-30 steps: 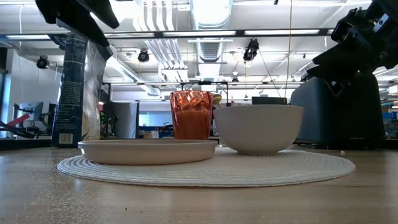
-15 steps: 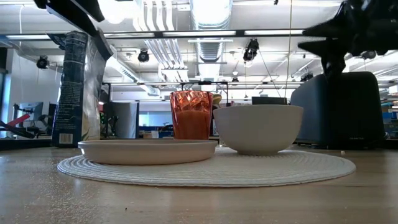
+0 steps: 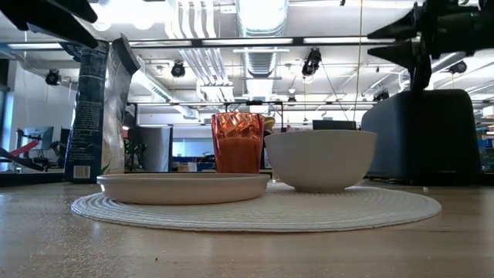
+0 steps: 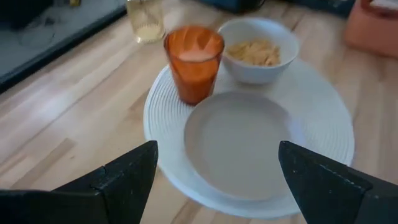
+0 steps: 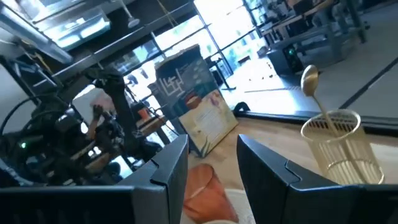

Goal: Arrange a breakfast setting
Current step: Put the bagel from the toaster on the white plate

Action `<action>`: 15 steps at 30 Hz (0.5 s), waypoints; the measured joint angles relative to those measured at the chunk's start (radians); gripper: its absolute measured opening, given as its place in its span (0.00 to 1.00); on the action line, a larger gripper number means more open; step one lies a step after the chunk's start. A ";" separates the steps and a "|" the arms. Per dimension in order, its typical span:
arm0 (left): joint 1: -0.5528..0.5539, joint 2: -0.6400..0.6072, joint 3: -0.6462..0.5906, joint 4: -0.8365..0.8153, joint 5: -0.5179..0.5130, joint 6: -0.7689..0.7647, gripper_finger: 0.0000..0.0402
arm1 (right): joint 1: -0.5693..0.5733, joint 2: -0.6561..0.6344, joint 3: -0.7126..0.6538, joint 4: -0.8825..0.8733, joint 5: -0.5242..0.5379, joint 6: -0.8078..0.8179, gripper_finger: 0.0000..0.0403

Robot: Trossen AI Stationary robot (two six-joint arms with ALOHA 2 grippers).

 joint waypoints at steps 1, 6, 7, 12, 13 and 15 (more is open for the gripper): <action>-0.014 -0.014 -0.024 0.022 -0.027 0.005 0.79 | -0.001 0.002 0.021 -0.017 -0.001 -0.001 0.32; -0.049 -0.073 -0.128 0.151 -0.105 0.050 0.79 | -0.001 0.040 0.163 -0.195 -0.030 0.009 0.32; -0.049 -0.083 -0.145 0.176 -0.105 0.057 0.79 | 0.000 0.059 0.193 -0.224 -0.031 0.017 0.32; -0.051 -0.121 -0.231 0.296 -0.129 0.112 0.79 | 0.000 0.169 0.357 -0.328 -0.032 -0.011 0.32; -0.051 -0.127 -0.247 0.322 -0.136 0.119 0.79 | 0.000 0.191 0.392 -0.361 -0.033 -0.025 0.32; -0.051 -0.139 -0.279 0.369 -0.149 0.131 0.79 | 0.000 0.234 0.468 -0.443 -0.025 -0.040 0.32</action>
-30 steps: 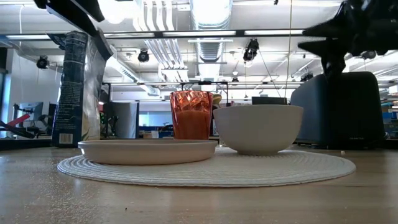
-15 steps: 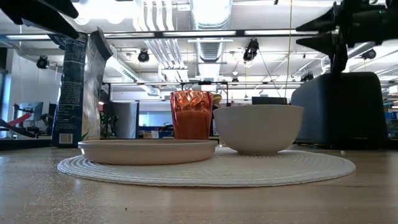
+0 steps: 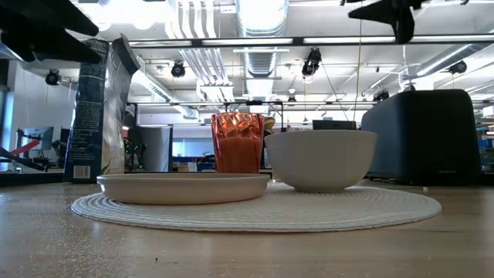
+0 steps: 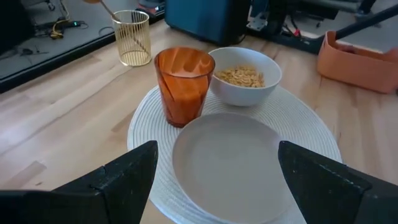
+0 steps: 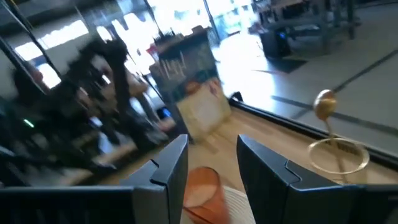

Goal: Arrange a breakfast setting
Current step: Put the bagel from the toaster on the white plate

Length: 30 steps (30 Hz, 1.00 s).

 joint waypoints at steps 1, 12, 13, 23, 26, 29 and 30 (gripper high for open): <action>0.000 -0.006 -0.012 0.017 -0.002 0.004 0.79 | 0.000 0.019 0.038 -0.048 0.015 -0.001 0.32; -0.001 -0.050 -0.071 0.081 -0.011 0.044 0.79 | -0.023 0.140 0.500 -1.267 0.209 0.756 0.32; -0.001 -0.051 -0.072 0.080 -0.017 0.047 0.79 | -0.023 0.145 0.522 -1.345 0.192 0.824 0.33; 0.000 -0.046 -0.093 0.079 -0.073 0.045 0.79 | -0.045 0.169 0.562 -1.500 0.077 1.134 0.49; 0.000 -0.049 -0.099 0.079 -0.079 0.044 0.79 | -0.085 0.192 0.549 -1.540 0.030 1.186 0.50; -0.002 -0.063 -0.107 0.079 -0.075 0.043 0.79 | -0.134 0.222 0.538 -1.543 -0.007 1.167 0.49; -0.003 -0.071 -0.111 0.079 -0.069 0.043 0.79 | -0.149 0.234 0.537 -1.543 -0.008 1.152 0.48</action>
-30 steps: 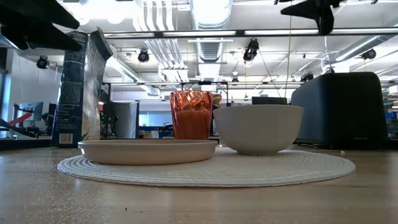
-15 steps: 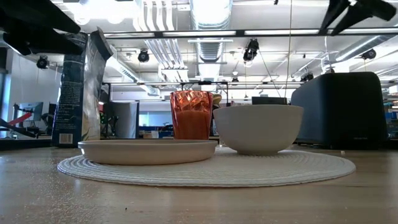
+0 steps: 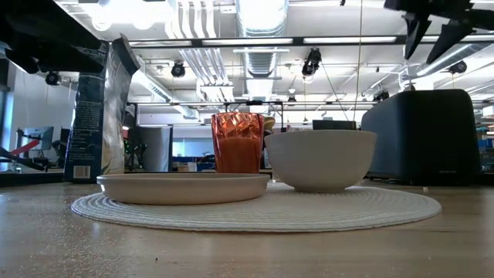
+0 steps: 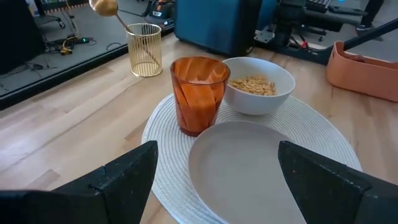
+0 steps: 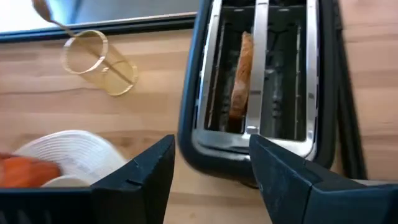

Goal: Arrange a breakfast setting
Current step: Put the bagel from the toaster on the white plate

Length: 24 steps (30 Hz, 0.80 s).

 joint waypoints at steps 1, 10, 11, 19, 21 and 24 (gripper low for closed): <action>-0.002 -0.008 -0.004 0.000 0.001 0.000 0.79 | -0.015 0.012 -0.001 0.000 0.000 -0.020 0.48; -0.026 -0.048 -0.022 0.000 0.010 0.019 0.79 | -0.189 0.071 -0.001 0.021 0.019 -0.205 0.45; -0.026 -0.049 -0.023 0.000 0.010 0.021 0.79 | -0.206 0.076 -0.001 0.023 0.019 -0.222 0.45; -0.027 -0.048 -0.025 -0.001 0.030 0.021 0.79 | -0.323 0.118 -0.004 0.085 0.015 -0.367 0.45; -0.027 -0.048 -0.025 -0.001 0.030 0.021 0.79 | -0.341 0.130 -0.004 0.118 0.011 -0.409 0.45; -0.027 -0.048 -0.025 -0.001 0.032 0.021 0.79 | -0.370 0.152 -0.005 0.132 0.011 -0.453 0.45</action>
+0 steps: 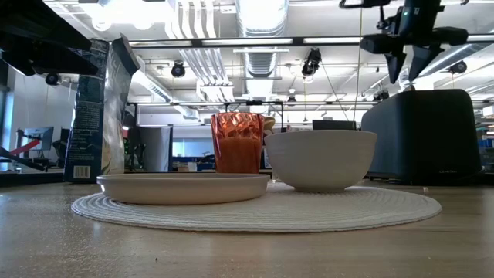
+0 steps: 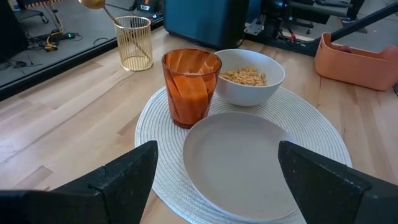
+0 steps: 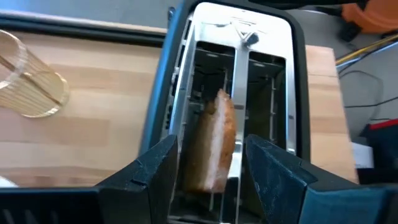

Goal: Arrange a breakfast setting
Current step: Put the bagel from the toaster on the white plate

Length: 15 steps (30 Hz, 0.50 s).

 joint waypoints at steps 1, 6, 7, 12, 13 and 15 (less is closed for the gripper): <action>0.000 0.000 0.000 0.000 0.004 0.000 0.79 | -0.011 0.009 0.000 0.001 0.000 -0.014 0.45; -0.002 -0.001 0.000 -0.001 0.013 0.000 0.79 | -0.064 0.036 -0.002 0.004 -0.001 -0.065 0.45; -0.002 -0.001 0.000 -0.002 0.015 -0.001 0.79 | -0.075 0.040 -0.002 0.005 -0.002 -0.072 0.45; -0.002 -0.001 0.000 -0.011 0.019 -0.009 0.79 | -0.124 0.049 -0.009 0.016 -0.044 -0.111 0.45; -0.002 -0.001 0.000 -0.012 0.019 -0.009 0.79 | -0.128 0.050 -0.011 0.023 -0.053 -0.112 0.45; -0.002 -0.001 0.000 -0.016 0.019 -0.009 0.79 | -0.128 0.053 -0.015 0.038 -0.063 -0.121 0.45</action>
